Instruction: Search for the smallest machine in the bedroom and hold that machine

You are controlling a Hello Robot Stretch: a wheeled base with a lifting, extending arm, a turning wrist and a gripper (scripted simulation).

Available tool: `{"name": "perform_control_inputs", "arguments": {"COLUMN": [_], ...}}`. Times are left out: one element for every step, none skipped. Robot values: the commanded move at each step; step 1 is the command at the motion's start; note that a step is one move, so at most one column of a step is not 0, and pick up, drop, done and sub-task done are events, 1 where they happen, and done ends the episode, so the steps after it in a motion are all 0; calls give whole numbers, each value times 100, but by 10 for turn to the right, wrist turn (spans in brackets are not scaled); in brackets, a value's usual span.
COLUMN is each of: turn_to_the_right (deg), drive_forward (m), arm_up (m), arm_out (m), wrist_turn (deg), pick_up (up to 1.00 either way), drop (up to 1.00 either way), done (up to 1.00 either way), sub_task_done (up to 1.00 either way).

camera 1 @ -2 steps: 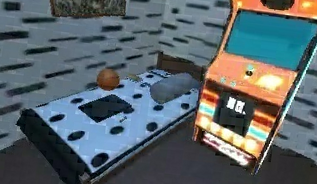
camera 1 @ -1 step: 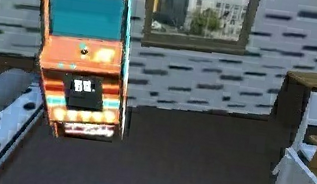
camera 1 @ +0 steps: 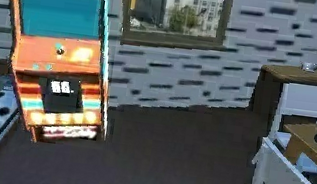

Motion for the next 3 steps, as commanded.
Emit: {"name": "perform_control_inputs", "arguments": {"turn_to_the_right": [0,-450,-450], "drive_forward": [95,0,0], "arm_up": [0,0,0], "arm_out": [0,0,0], "wrist_turn": [0,0,0], "pick_up": [0,0,0], "drop": [0,0,0], "done": [0,0,0], "sub_task_done": [0,0,0]}}
